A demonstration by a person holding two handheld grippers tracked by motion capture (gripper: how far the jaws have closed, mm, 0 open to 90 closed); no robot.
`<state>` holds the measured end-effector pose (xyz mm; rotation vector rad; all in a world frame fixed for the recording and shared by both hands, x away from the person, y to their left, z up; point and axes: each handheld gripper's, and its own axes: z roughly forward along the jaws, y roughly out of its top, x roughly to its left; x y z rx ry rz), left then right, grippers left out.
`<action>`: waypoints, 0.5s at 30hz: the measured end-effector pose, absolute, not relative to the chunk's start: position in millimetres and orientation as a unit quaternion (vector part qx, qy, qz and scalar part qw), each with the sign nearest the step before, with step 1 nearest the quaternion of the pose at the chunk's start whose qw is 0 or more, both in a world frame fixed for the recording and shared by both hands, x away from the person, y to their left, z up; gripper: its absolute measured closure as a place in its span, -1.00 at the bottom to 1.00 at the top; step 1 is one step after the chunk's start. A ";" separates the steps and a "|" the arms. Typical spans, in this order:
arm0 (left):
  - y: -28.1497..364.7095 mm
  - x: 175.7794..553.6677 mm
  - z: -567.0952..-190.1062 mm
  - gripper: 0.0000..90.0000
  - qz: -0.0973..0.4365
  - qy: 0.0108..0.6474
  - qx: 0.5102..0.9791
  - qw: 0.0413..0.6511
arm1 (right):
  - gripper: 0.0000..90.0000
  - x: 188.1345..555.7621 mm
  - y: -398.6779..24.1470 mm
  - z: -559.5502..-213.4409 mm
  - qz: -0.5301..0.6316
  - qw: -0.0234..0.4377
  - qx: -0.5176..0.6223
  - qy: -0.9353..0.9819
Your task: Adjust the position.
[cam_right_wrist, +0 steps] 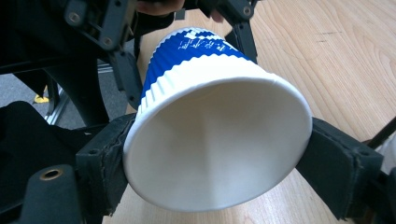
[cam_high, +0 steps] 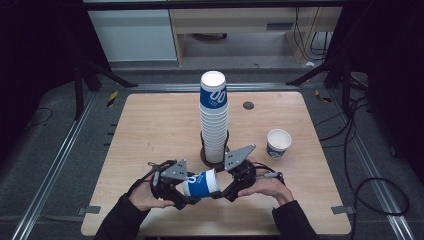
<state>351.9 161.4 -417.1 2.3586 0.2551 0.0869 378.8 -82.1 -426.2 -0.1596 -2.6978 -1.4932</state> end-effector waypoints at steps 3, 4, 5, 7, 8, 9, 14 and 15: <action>161.3 352.8 -418.9 -0.42 0.027 0.099 0.922 0.373 | -0.62 377.9 -80.3 -426.0 -0.480 0.024 -0.049 -0.875; 161.5 353.1 -419.3 -0.41 0.029 0.100 0.922 0.374 | -0.63 378.1 -80.0 -426.2 -0.480 0.024 -0.049 -0.876; 161.8 353.4 -419.4 -0.41 0.029 0.101 0.921 0.376 | -0.64 378.2 -80.0 -426.3 -0.480 0.023 -0.050 -0.876; 162.5 354.1 -419.4 -0.41 0.029 0.104 0.918 0.382 | -0.67 378.6 -80.4 -425.9 -0.486 0.019 -0.054 -0.872; 163.1 354.4 -418.8 -0.41 0.028 0.104 0.918 0.383 | -0.68 378.7 -80.6 -425.6 -0.492 0.015 -0.055 -0.869; 163.5 354.3 -418.7 -0.41 0.029 0.106 0.916 0.385 | -0.71 379.0 -80.9 -425.2 -0.495 0.014 -0.056 -0.867; 172.7 358.8 -416.6 -0.40 0.035 0.127 0.902 0.411 | -0.84 381.3 -86.8 -421.2 -0.513 -0.003 -0.073 -0.855; 175.6 359.9 -415.6 -0.40 0.038 0.133 0.898 0.418 | -0.84 382.2 -89.2 -419.6 -0.522 -0.007 -0.078 -0.850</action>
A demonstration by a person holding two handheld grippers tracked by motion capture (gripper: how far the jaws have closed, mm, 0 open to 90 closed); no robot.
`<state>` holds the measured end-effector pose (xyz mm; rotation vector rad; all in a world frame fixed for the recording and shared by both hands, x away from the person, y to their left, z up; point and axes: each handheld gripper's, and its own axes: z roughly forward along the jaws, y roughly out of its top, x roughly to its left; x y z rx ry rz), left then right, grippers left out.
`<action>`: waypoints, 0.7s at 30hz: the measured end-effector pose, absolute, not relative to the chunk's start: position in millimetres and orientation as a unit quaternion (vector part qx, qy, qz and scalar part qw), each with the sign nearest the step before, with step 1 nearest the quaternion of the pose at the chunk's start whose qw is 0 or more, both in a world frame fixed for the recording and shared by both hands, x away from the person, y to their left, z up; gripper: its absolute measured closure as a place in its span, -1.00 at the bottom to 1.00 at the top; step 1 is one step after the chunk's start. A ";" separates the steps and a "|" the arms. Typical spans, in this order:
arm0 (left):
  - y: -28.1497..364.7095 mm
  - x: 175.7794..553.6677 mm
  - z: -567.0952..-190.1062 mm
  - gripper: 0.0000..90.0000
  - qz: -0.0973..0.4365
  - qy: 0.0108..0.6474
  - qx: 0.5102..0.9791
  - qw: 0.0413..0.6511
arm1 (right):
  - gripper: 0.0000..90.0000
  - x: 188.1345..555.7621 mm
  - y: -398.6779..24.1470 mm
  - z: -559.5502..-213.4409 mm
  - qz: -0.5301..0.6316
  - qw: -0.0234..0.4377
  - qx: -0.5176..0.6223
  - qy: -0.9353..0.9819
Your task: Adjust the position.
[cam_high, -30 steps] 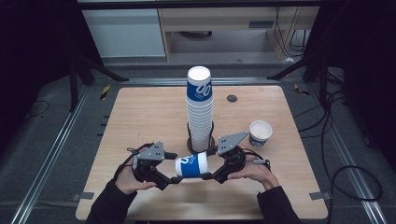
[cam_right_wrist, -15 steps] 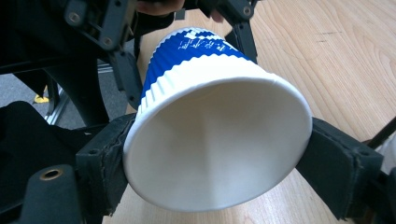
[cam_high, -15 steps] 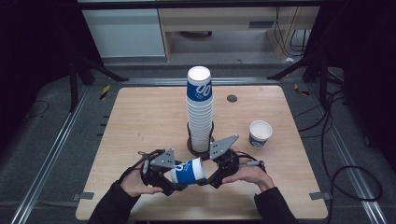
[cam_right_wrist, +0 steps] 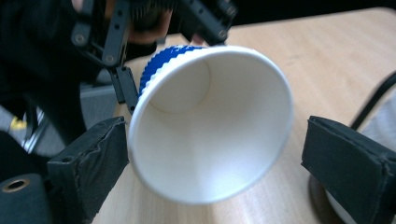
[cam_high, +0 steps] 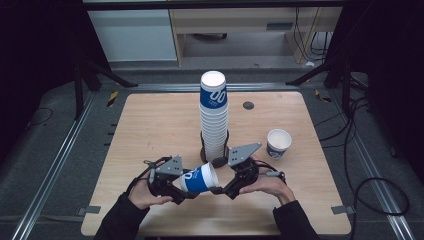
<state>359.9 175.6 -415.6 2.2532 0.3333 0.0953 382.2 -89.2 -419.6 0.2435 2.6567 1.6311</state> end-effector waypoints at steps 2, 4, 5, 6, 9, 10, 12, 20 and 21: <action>181.8 362.4 -413.3 -0.40 0.043 0.146 0.887 0.436 | -0.85 384.0 -94.8 -416.2 0.537 0.011 0.091 0.839; 187.6 364.0 -411.0 -0.40 0.049 0.160 0.872 0.460 | -0.85 386.1 -100.1 -413.2 0.551 0.015 0.102 0.828; 189.6 364.4 -409.5 -0.40 0.054 0.165 0.865 0.470 | -0.85 387.0 -102.2 -412.1 0.560 0.019 0.109 0.821; 191.0 364.0 -407.8 -0.40 0.062 0.169 0.859 0.479 | -0.85 388.0 -104.1 -411.1 0.567 0.022 0.115 0.815; 192.5 361.1 -403.5 -0.40 0.077 0.173 0.842 0.505 | -0.84 390.3 -106.3 -409.7 0.587 0.019 0.130 0.798; 191.9 360.1 -403.0 -0.40 0.081 0.173 0.840 0.508 | -0.84 390.7 -105.9 -409.6 0.594 0.016 0.134 0.793; 189.3 357.4 -402.2 -0.40 0.087 0.170 0.837 0.513 | -0.84 390.8 -104.7 -409.8 0.600 0.012 0.138 0.788; 178.8 351.3 -403.9 -0.40 0.088 0.155 0.838 0.516 | -0.79 387.9 -95.8 -410.9 0.608 -0.015 0.130 0.783; 177.6 350.8 -404.6 -0.40 0.089 0.153 0.839 0.515 | -0.79 388.0 -95.4 -411.1 0.608 -0.020 0.131 0.782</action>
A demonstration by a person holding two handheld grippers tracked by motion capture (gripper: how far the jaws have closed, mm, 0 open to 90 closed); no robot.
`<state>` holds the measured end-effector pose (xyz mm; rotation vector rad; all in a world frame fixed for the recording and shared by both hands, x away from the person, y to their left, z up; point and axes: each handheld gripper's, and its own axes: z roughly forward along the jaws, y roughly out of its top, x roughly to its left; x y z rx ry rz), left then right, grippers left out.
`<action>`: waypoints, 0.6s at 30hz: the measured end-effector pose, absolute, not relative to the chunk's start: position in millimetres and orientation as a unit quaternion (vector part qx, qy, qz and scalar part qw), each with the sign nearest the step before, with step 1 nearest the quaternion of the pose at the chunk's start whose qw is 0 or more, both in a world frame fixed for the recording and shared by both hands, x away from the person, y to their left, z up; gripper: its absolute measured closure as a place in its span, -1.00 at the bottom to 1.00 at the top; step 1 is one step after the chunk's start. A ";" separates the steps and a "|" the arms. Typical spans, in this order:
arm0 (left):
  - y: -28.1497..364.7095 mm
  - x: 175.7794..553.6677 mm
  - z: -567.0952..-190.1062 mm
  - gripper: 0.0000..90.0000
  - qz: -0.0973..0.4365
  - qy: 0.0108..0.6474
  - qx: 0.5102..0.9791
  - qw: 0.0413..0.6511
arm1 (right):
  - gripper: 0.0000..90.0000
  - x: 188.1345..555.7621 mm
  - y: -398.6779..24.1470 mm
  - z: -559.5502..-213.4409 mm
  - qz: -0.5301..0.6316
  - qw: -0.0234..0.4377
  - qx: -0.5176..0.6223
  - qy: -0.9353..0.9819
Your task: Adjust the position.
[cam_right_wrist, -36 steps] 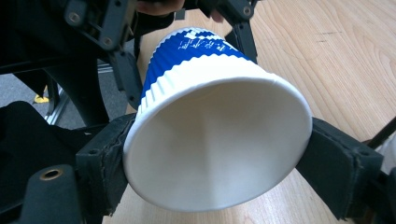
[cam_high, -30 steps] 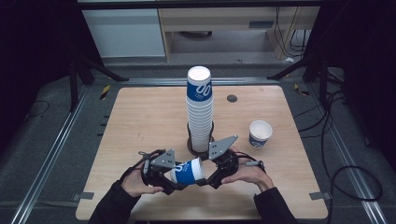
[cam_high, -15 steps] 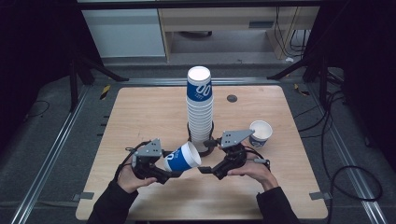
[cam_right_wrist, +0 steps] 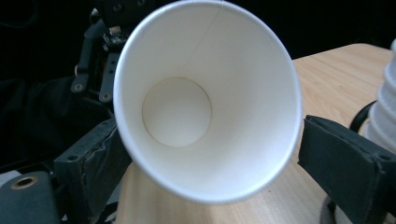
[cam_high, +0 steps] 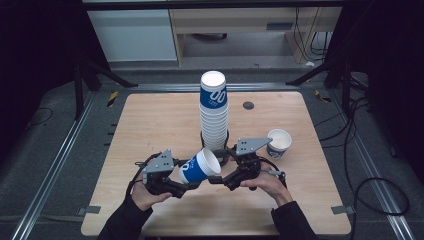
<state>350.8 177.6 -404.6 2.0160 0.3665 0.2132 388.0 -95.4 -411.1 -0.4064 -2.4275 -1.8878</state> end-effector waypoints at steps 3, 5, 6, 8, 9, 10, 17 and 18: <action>173.9 349.2 -406.4 -0.40 0.090 0.147 0.842 0.511 | -0.77 388.3 -93.9 -412.5 -0.609 0.033 -0.133 -0.781; 172.1 348.3 -407.1 -0.40 0.091 0.145 0.843 0.510 | -0.76 388.2 -92.4 -413.5 -0.606 0.041 -0.133 -0.783; 171.4 347.9 -407.3 -0.40 0.091 0.144 0.843 0.511 | -0.75 388.1 -91.7 -414.1 -0.606 0.045 -0.133 -0.783; 170.3 347.1 -407.7 -0.40 0.092 0.141 0.843 0.511 | -0.74 387.9 -90.0 -414.9 -0.606 0.053 -0.131 -0.783; 169.5 346.6 -408.0 -0.40 0.091 0.139 0.844 0.511 | -0.74 387.9 -89.3 -415.2 -0.605 0.054 -0.131 -0.783; 169.1 346.4 -408.3 -0.40 0.091 0.138 0.844 0.510 | -0.73 387.8 -88.7 -415.6 -0.604 0.059 -0.131 -0.784; 167.5 347.0 -410.6 -0.40 0.085 0.132 0.848 0.506 | -0.72 387.6 -87.8 -417.5 -0.599 0.071 -0.130 -0.787; 167.0 347.0 -411.2 -0.40 0.086 0.132 0.849 0.505 | -0.71 387.7 -87.2 -417.9 -0.598 0.071 -0.130 -0.787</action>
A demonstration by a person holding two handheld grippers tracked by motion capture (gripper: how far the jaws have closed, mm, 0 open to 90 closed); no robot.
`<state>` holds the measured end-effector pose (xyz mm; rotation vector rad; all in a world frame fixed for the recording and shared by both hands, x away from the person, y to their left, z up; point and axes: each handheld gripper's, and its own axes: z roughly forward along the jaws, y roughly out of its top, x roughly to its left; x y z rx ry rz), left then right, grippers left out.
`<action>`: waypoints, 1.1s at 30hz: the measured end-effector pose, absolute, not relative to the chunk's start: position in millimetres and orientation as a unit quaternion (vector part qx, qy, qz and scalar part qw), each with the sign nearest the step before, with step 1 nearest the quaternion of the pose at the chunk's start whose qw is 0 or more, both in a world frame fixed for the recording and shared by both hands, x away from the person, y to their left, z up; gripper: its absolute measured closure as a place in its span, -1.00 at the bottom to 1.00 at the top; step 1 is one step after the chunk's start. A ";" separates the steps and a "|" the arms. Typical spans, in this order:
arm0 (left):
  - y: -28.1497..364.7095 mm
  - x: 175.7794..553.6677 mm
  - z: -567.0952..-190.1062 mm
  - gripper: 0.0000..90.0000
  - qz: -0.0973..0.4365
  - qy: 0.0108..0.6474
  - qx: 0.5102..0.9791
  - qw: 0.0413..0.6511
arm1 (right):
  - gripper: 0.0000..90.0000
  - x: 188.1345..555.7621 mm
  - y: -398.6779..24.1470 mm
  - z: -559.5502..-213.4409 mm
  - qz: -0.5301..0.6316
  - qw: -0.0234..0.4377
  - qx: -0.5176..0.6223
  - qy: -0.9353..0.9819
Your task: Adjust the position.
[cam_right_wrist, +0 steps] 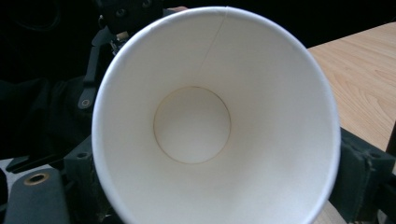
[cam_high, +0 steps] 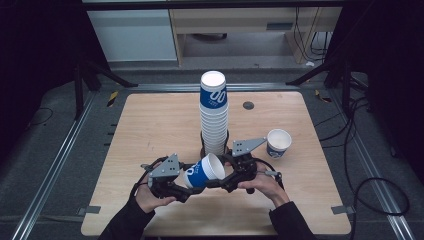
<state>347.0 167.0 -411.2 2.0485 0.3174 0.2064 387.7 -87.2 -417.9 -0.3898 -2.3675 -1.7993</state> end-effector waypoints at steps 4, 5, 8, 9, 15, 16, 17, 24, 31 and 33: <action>165.8 347.3 -412.5 -0.40 0.083 0.130 0.853 0.499 | -0.70 388.0 -85.4 -420.2 -0.596 0.075 -0.132 -0.788; 166.0 347.5 -412.5 -0.40 0.083 0.130 0.852 0.500 | -0.70 388.1 -85.5 -420.5 -0.596 0.076 -0.132 -0.788; 166.8 348.1 -411.8 -0.41 0.082 0.131 0.852 0.500 | -0.67 388.6 -85.7 -420.8 -0.599 0.078 -0.132 -0.786; 167.0 348.1 -411.3 -0.41 0.082 0.131 0.852 0.501 | -0.66 388.5 -85.7 -420.6 -0.600 0.078 -0.132 -0.785; 166.6 347.9 -411.1 -0.44 0.079 0.134 0.852 0.499 | -0.63 386.5 -86.7 -418.1 -0.602 0.066 -0.123 -0.786; 166.7 348.0 -411.2 -0.47 0.078 0.135 0.853 0.498 | -0.63 385.9 -87.0 -417.0 -0.602 0.060 -0.120 -0.787; 167.1 348.0 -411.1 -0.48 0.080 0.136 0.853 0.497 | -0.63 385.7 -87.8 -416.1 -0.602 0.058 -0.119 -0.788; 171.2 350.2 -411.5 -0.55 0.079 0.145 0.855 0.492 | -0.62 386.2 -100.2 -406.4 -0.610 0.028 -0.128 -0.781; 185.9 360.2 -413.7 -0.57 0.090 0.186 0.849 0.485 | -0.63 388.4 -113.5 -400.6 -0.592 -0.022 -0.169 -0.787; 190.1 362.9 -414.1 -0.57 0.092 0.198 0.847 0.484 | -0.64 389.0 -117.5 -399.3 -0.593 -0.031 -0.180 -0.784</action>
